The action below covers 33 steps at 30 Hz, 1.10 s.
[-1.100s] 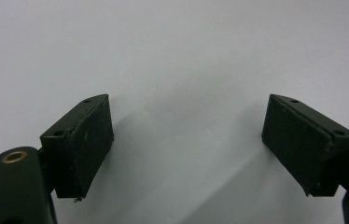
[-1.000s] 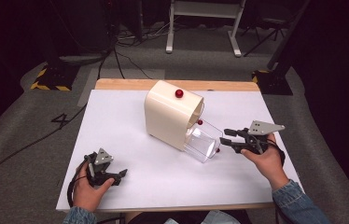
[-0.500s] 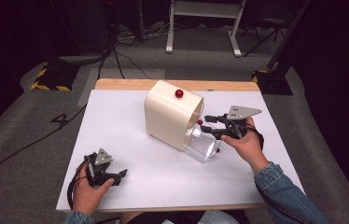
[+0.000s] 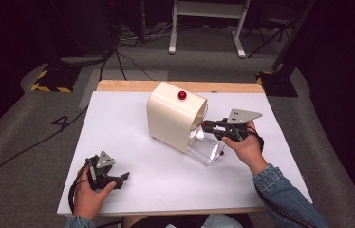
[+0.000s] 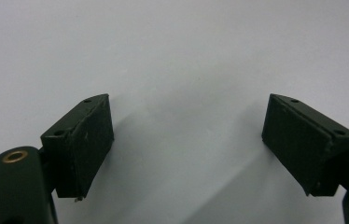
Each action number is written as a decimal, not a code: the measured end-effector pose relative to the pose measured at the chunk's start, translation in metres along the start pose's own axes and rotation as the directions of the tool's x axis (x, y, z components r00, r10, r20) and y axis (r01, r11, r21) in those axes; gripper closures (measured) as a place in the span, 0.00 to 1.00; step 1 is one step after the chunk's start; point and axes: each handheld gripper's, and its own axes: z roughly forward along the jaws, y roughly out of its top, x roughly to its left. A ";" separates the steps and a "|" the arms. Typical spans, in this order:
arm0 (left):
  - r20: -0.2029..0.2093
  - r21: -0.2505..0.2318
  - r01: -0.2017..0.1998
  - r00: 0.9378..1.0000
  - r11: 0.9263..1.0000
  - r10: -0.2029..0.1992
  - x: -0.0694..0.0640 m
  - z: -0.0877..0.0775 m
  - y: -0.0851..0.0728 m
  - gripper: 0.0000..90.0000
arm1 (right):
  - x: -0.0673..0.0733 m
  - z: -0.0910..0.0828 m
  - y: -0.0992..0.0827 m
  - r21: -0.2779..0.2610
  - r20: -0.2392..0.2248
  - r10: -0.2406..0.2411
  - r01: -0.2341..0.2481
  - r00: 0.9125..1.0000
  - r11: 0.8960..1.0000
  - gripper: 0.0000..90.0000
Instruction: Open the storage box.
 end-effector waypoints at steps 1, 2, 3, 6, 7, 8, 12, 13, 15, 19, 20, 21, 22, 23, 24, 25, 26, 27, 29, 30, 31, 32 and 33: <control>0.000 0.002 -0.002 1.000 1.000 0.002 0.000 0.000 0.000 0.18 | 0.001 -0.001 0.000 0.002 0.004 -0.002 0.002 1.000 1.000 0.83; 0.000 -0.002 0.000 1.000 1.000 0.000 0.000 0.000 0.000 0.18 | 0.001 -0.002 -0.001 0.001 0.006 -0.004 0.004 1.000 1.000 0.83; 0.000 -0.002 0.000 1.000 1.000 0.000 0.000 0.000 0.000 0.18 | 0.001 -0.003 -0.001 0.002 0.007 -0.003 0.003 1.000 1.000 0.83; 0.003 0.003 0.002 1.000 1.000 -0.002 0.002 0.000 0.001 0.18 | 0.000 -0.009 -0.001 -0.013 0.019 -0.002 0.002 1.000 1.000 0.83; 0.008 0.006 0.011 1.000 1.000 -0.011 0.001 0.000 0.001 0.18 | -0.001 -0.011 -0.002 -0.012 0.018 0.003 -0.003 1.000 1.000 0.83; 0.006 0.006 0.006 1.000 1.000 -0.006 0.002 0.000 0.001 0.18 | -0.001 -0.014 -0.002 -0.014 0.018 0.007 -0.007 1.000 1.000 0.83; 0.004 0.005 0.003 1.000 1.000 -0.003 0.002 0.000 0.001 0.18 | 0.000 -0.022 -0.005 -0.016 0.025 0.010 -0.009 1.000 1.000 0.83; 0.004 0.005 0.003 1.000 1.000 -0.003 0.002 0.000 0.001 0.18 | 0.001 -0.024 -0.005 -0.020 0.027 0.011 -0.010 1.000 1.000 0.83; 0.003 0.003 0.001 1.000 1.000 -0.001 0.001 0.000 0.001 0.18 | 0.003 -0.029 -0.006 -0.024 0.034 0.005 -0.004 0.999 1.000 0.83; 0.002 0.002 0.002 1.000 1.000 -0.002 0.001 0.000 0.001 0.18 | 0.004 -0.045 -0.014 -0.033 0.037 0.017 -0.015 0.999 0.999 0.83; 0.003 0.002 0.002 1.000 1.000 -0.002 0.001 0.000 0.001 0.18 | 0.004 -0.049 -0.017 -0.036 0.037 0.023 -0.022 0.999 0.999 0.83; 0.003 0.001 0.003 1.000 1.000 -0.003 0.001 0.000 0.001 0.18 | 0.003 -0.053 -0.019 -0.037 0.038 0.025 -0.023 0.999 0.999 0.83; 0.001 0.000 0.001 1.000 1.000 -0.001 0.001 0.000 0.001 0.18 | 0.004 -0.056 -0.020 -0.033 0.039 0.024 -0.022 0.999 0.999 0.83; 0.002 0.001 0.001 1.000 1.000 -0.001 0.001 0.000 0.001 0.18 | 0.005 -0.058 -0.022 -0.028 0.041 0.021 -0.020 0.999 0.999 0.83; 0.001 -0.001 0.001 1.000 1.000 -0.001 0.001 0.000 0.001 0.18 | 0.006 -0.061 -0.024 -0.026 0.044 0.021 -0.020 0.999 0.999 0.83; 0.000 -0.001 -0.001 1.000 1.000 0.001 0.001 0.000 0.000 0.18 | 0.007 -0.063 -0.026 -0.026 0.045 0.024 -0.023 0.999 0.999 0.83; -0.001 -0.002 -0.001 1.000 1.000 0.001 0.000 0.000 0.000 0.18 | 0.007 -0.066 -0.027 -0.026 0.045 0.027 -0.026 0.999 0.999 0.83; -0.001 -0.002 -0.001 1.000 1.000 0.001 0.000 0.000 0.000 0.18 | 0.008 -0.068 -0.028 -0.025 0.046 0.027 -0.026 0.999 0.999 0.83; 0.000 -0.001 -0.002 1.000 1.000 0.002 0.001 0.000 0.000 0.18 | 0.008 -0.071 -0.030 -0.021 0.048 0.027 -0.026 0.998 0.999 0.83; 0.000 -0.001 -0.002 1.000 1.000 0.002 0.001 0.000 0.000 0.18 | 0.007 -0.072 -0.031 -0.020 0.051 0.027 -0.026 0.998 0.999 0.83; -0.001 -0.001 -0.002 1.000 1.000 0.002 0.001 0.000 0.000 0.18 | 0.007 -0.073 -0.033 -0.019 0.051 0.029 -0.028 0.998 0.999 0.83; -0.001 -0.002 -0.003 1.000 1.000 0.003 0.001 0.000 0.000 0.18 | 0.007 -0.074 -0.034 -0.019 0.050 0.030 -0.029 0.998 0.999 0.83; 0.000 -0.002 0.000 1.000 1.000 0.000 0.000 0.000 0.000 0.18 | 0.007 -0.074 -0.035 -0.020 0.049 0.036 -0.035 0.998 0.999 0.83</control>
